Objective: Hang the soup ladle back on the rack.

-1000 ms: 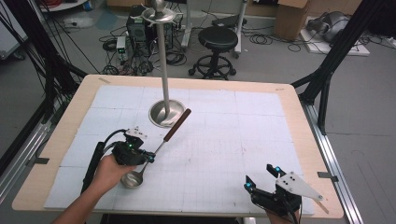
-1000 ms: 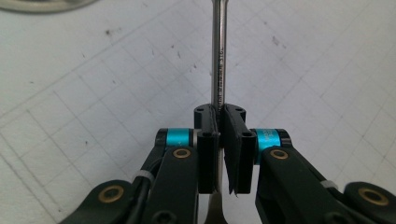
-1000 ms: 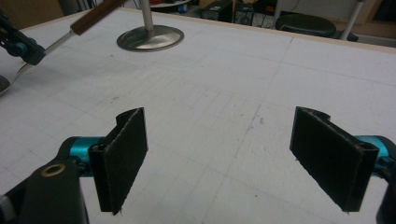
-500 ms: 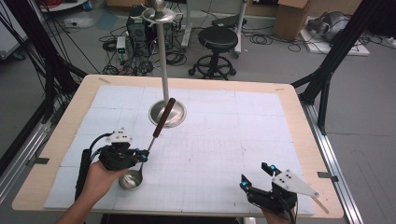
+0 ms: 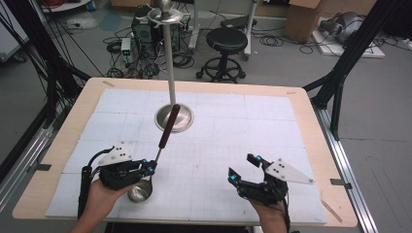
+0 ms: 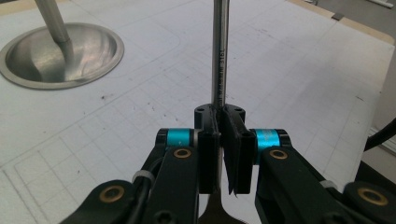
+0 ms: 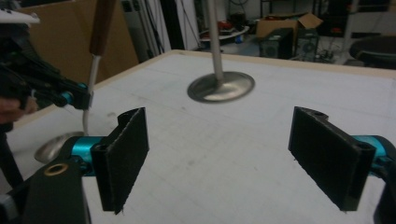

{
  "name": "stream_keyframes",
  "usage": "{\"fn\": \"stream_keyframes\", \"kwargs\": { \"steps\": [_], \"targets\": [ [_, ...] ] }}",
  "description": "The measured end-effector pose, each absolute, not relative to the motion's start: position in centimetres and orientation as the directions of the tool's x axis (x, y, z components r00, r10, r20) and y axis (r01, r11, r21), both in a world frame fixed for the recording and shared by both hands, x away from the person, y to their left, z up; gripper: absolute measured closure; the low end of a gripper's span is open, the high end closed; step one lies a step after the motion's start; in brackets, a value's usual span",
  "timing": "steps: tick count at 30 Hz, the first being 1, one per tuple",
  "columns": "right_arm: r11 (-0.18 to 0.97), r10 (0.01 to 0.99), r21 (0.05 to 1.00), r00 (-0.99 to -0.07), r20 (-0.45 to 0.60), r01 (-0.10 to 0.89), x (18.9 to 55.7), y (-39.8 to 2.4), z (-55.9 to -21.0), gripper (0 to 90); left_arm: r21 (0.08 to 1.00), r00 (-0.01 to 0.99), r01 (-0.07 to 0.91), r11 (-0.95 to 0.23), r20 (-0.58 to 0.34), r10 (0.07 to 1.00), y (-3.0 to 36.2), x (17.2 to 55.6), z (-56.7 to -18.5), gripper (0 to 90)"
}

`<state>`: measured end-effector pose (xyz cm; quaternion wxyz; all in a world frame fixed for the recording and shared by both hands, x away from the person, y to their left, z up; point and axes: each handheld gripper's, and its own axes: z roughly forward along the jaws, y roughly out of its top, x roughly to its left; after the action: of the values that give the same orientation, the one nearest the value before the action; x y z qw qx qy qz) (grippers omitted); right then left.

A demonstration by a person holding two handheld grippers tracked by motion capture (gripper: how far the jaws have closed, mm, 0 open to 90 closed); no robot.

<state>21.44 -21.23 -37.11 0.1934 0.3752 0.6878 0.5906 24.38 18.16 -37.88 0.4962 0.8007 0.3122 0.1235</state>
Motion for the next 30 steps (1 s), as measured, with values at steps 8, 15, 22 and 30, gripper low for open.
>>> {"fn": "stream_keyframes", "kwargs": {
  "steps": [8, 15, 22, 30],
  "targets": [
    [0.048, 0.626, 0.970, -0.764, 0.158, 0.240, 23.8, -16.6, -34.0, 42.0, 0.889, 0.793, 0.327, -0.321, -0.073, 0.605, 16.9, 23.3, -37.5, 84.1],
    [0.057, 0.572, 0.975, -0.808, 0.144, 0.215, 25.4, -13.2, -31.4, 40.1, 0.891, 0.810, 0.294, -0.347, -0.039, 0.585, 15.9, 23.0, -37.1, 84.1],
    [0.062, 0.536, 0.978, -0.833, 0.137, 0.200, 26.5, -11.1, -29.4, 47.6, 0.894, 0.814, 0.285, -0.345, -0.036, 0.579, 15.4, 22.9, -37.1, 84.1],
    [0.009, 0.490, 0.974, -0.850, 0.193, 0.226, 27.2, -10.6, -28.8, 67.3, 0.900, 0.818, 0.277, -0.338, -0.036, 0.574, 15.2, 22.9, -36.9, 83.9]
  ]
}}
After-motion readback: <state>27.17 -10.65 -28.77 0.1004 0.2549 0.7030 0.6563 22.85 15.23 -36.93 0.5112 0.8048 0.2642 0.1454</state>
